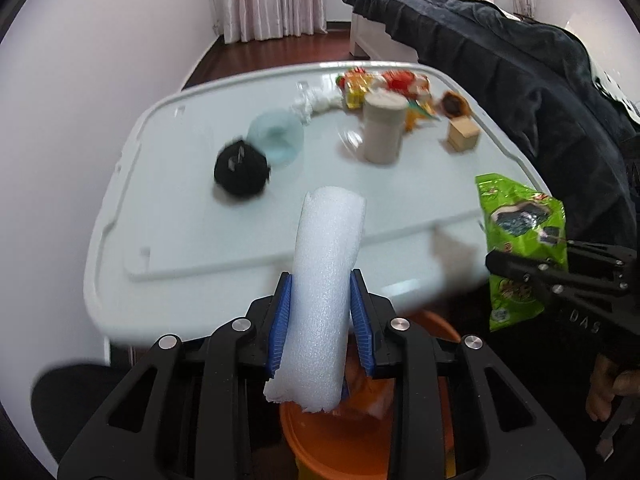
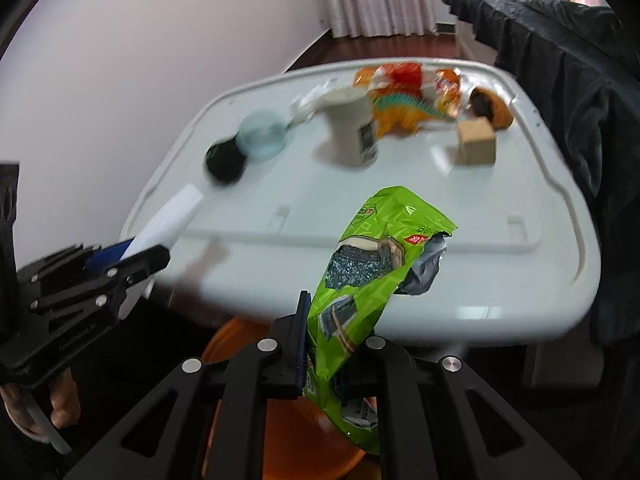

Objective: Collect trash
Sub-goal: 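Carry both items over the orange bucket and open both tools to drop them, then grasp the black sock with the left tool while the right tool grasps the beige canister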

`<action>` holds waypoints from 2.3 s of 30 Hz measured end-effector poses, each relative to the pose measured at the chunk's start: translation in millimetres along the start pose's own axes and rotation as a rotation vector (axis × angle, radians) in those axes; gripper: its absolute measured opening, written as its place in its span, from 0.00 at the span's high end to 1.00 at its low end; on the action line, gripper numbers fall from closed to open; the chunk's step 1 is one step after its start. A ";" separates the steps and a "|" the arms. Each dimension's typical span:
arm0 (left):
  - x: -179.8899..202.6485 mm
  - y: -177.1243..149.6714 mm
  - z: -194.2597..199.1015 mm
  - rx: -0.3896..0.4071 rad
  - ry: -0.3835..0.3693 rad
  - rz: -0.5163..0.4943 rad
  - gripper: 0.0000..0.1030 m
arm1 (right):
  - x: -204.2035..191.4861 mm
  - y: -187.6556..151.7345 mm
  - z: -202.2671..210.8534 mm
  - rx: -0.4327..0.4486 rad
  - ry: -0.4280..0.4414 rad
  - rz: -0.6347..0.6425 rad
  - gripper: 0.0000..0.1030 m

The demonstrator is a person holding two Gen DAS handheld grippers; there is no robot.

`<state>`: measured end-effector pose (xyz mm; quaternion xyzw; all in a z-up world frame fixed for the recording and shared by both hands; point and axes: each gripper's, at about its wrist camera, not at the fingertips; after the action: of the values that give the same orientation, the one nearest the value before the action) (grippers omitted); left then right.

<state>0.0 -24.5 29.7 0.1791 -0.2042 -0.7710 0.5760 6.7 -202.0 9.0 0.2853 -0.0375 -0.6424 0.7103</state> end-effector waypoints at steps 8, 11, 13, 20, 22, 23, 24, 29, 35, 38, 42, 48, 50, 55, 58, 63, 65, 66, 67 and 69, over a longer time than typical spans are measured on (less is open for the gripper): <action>9.3 -57.3 0.1 -0.095 -0.030 0.017 0.72 | -19.6 -67.2 -5.5 -0.138 0.006 0.069 0.89; 14.4 -67.9 -10.8 -0.146 -0.058 0.018 0.72 | -21.7 -78.1 -15.9 -0.184 0.009 0.070 0.89; 18.8 -71.8 -18.5 -0.176 -0.064 0.002 0.72 | -23.2 -79.6 -19.7 -0.197 0.000 0.077 0.89; 14.1 -78.3 -30.3 -0.221 -0.085 0.032 0.69 | -20.8 -79.4 -28.1 -0.227 0.003 0.065 0.85; 12.7 -79.3 -32.1 -0.230 -0.088 0.040 0.69 | -20.6 -79.0 -30.7 -0.236 0.001 0.065 0.83; 11.7 -79.4 -32.1 -0.230 -0.088 0.042 0.67 | -19.6 -77.5 -31.6 -0.238 0.000 0.065 0.82; 11.1 -79.6 -31.7 -0.230 -0.087 0.043 0.65 | -20.1 -76.9 -32.3 -0.239 0.002 0.064 0.74; 5.8 -81.0 -30.3 -0.232 -0.091 0.069 0.50 | -18.0 -76.7 -30.2 -0.226 -0.002 0.056 0.58; 3.6 -80.6 -29.0 -0.228 -0.090 0.081 0.50 | -12.9 -76.2 -26.5 -0.218 -0.001 0.040 0.58; 1.5 -78.5 -26.2 -0.217 -0.090 0.085 0.50 | -9.8 -75.3 -22.8 -0.208 0.000 0.028 0.57; -7.3 -65.3 -20.7 -0.186 -0.087 0.106 0.50 | -1.6 -69.0 -15.4 -0.184 -0.002 0.010 0.55; -39.1 -6.1 -21.1 -0.066 0.000 0.164 0.34 | 12.2 -39.7 -7.0 -0.103 -0.020 -0.026 0.49; -49.5 13.7 -27.7 -0.041 0.030 0.190 0.34 | 15.6 -29.6 -5.1 -0.072 -0.023 -0.037 0.45; -73.1 66.5 -69.1 -0.021 0.105 0.223 0.33 | 23.7 -14.9 -7.6 -0.044 -0.032 -0.042 0.44; -79.3 85.6 -101.1 -0.048 0.117 0.207 0.33 | 32.0 -13.1 -17.2 -0.062 -0.023 -0.072 0.44; -89.4 99.2 -134.4 -0.059 0.140 0.202 0.33 | 40.7 -13.7 -33.1 -0.106 -0.006 -0.110 0.44; -95.3 101.1 -141.8 -0.052 0.138 0.218 0.40 | 41.3 -14.2 -35.3 -0.116 0.003 -0.119 0.44; -98.5 100.9 -145.5 -0.049 0.129 0.227 0.46 | 41.2 -14.0 -36.8 -0.120 0.006 -0.123 0.44; -99.7 100.6 -147.4 -0.045 0.128 0.229 0.47 | 40.5 -13.9 -37.9 -0.123 0.007 -0.124 0.44; -98.5 99.3 -146.4 -0.023 0.141 0.213 0.48 | 38.1 -13.7 -39.1 -0.127 0.005 -0.121 0.44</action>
<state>182.7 29.2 -39.4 0.2035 -0.1724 -0.6932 0.6696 17.4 -223.8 -41.7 0.2430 0.0227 -0.6846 0.6869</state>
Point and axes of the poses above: each gripper's, at about its wrist camera, not at the fingertips, and z roughly against the way its jaws point, x to its right, y to its top, and after that the axes turned 6 degrees about -z, right-handed
